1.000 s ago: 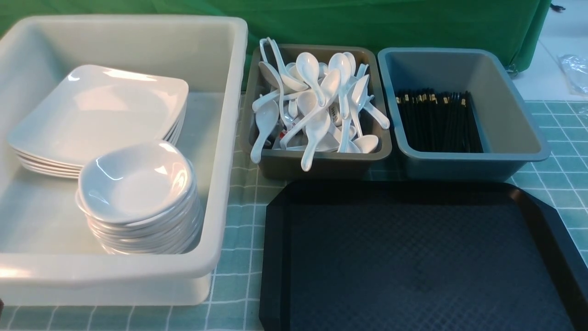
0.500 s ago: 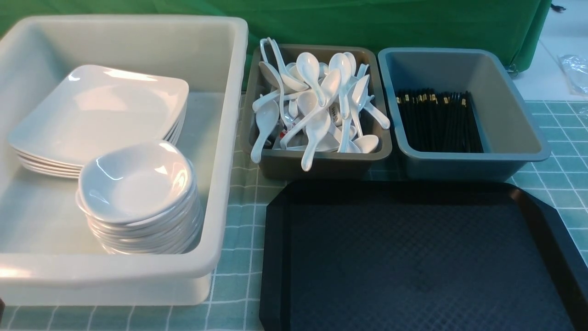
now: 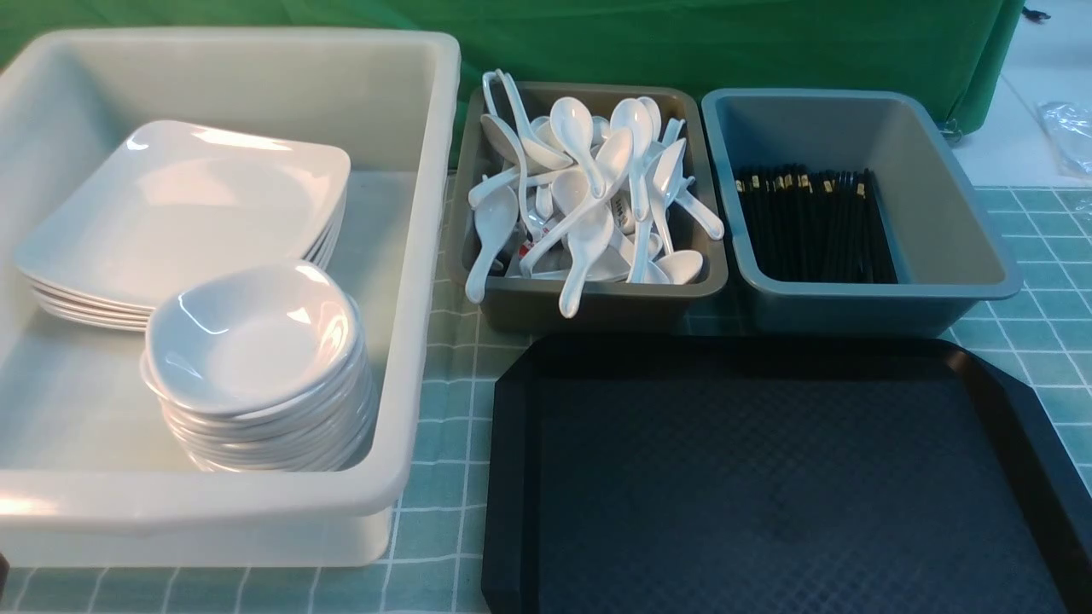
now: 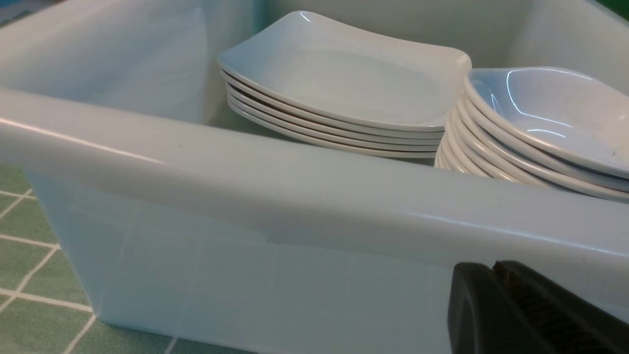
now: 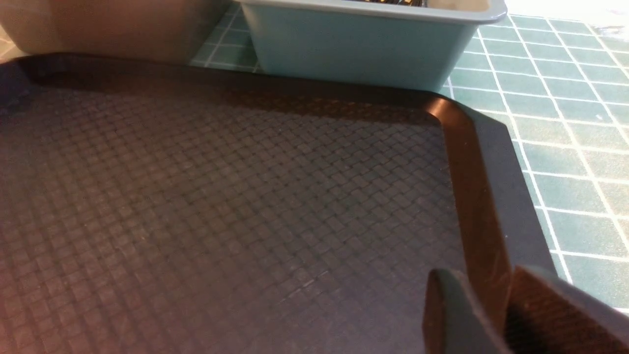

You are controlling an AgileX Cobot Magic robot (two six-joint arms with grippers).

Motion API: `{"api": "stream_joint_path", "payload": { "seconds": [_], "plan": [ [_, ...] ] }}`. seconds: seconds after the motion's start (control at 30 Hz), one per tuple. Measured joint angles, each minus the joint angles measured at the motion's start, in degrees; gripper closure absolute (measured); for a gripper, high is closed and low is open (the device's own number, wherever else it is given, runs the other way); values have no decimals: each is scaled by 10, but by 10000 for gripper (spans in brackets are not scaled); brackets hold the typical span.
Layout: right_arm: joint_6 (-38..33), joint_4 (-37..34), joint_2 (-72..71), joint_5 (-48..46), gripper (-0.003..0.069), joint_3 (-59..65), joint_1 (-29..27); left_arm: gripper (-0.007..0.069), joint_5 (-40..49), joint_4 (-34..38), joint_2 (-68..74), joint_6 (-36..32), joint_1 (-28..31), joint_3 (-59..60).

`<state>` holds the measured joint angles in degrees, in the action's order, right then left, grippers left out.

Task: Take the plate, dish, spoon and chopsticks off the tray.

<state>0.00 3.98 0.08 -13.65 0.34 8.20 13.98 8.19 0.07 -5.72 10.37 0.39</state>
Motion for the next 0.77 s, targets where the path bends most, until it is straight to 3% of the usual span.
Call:
{"api": "stream_joint_path", "payload": {
  "seconds": [0.77],
  "plan": [
    [0, 0, 0, 0, 419, 0, 0, 608, 0, 0, 0, 0, 0, 0]
  ]
}}
